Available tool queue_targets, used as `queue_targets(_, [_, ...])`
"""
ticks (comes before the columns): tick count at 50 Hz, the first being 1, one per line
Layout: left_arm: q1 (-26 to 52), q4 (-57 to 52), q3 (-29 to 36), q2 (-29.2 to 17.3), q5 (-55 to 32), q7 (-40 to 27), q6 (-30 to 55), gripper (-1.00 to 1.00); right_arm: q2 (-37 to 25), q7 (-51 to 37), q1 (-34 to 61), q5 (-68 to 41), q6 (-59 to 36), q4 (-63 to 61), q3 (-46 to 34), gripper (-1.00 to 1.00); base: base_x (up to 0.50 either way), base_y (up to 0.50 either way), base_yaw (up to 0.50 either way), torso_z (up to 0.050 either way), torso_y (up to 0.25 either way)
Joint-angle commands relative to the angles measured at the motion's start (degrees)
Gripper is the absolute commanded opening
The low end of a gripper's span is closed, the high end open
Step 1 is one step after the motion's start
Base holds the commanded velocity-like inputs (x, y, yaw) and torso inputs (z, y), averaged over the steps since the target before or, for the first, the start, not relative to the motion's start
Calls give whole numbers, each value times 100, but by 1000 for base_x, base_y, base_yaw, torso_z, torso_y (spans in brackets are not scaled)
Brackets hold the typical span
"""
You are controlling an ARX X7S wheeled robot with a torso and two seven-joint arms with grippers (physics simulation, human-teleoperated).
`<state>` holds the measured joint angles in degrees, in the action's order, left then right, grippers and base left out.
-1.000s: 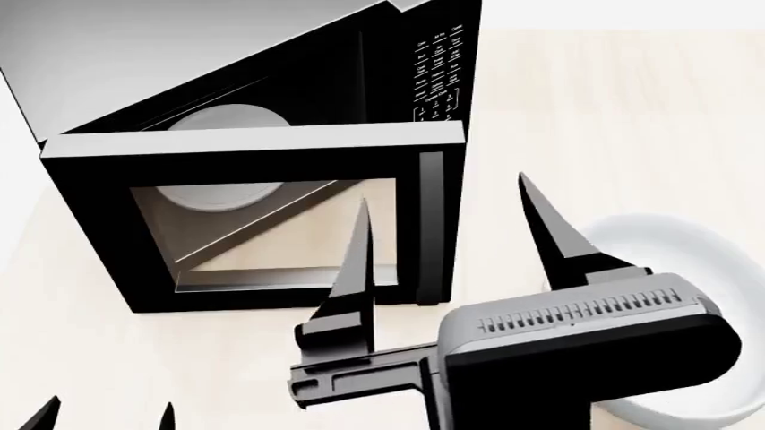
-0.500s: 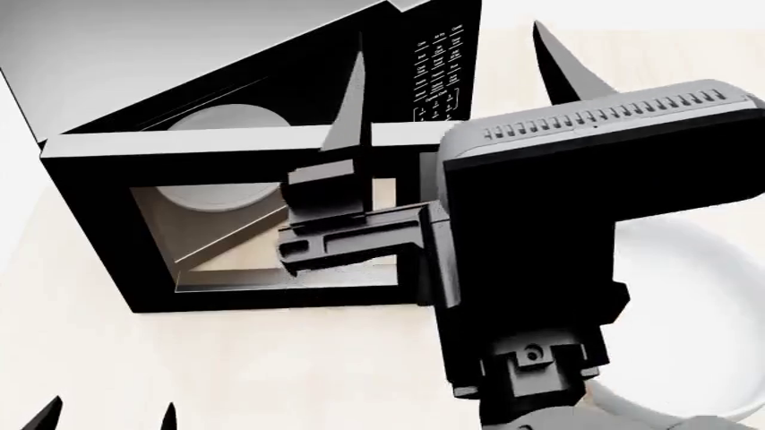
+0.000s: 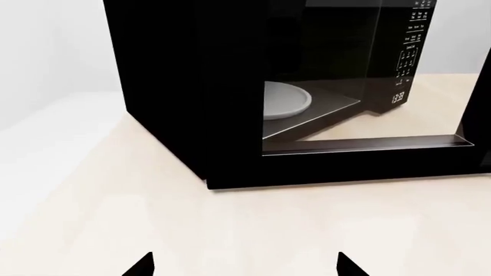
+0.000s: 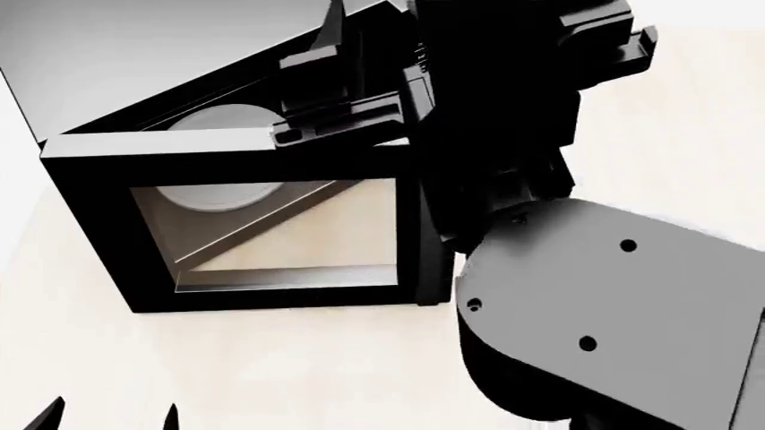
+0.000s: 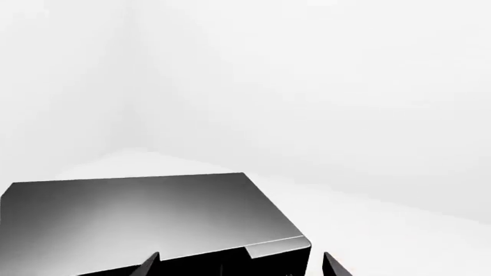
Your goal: Open the microwave.
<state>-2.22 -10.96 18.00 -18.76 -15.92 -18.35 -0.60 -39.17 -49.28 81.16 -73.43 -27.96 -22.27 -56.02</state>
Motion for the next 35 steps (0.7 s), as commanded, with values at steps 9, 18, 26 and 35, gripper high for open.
queue_targets(9, [-5,-38,12,-33,-49,-20,-6,100,624,654,707,-1210,-964,1690,-70,100,0,0,0,0,0])
queue_targets(18, [6,-38,35,-38,-57,-22,-8,100,877,601,1104,-1981,-1398,2439,36,100,0,0,0,0,0])
queue_targets(26, [12,-41,23,-53,-112,-16,-14,100,1030,540,1160,-2320,-1541,2852,55,100,0,0,0,0,0])
queue_targets(35, [2,-51,15,-70,-168,-7,-30,100,1220,612,1129,-2560,-1734,3450,-49,100,0,0,0,0,0])
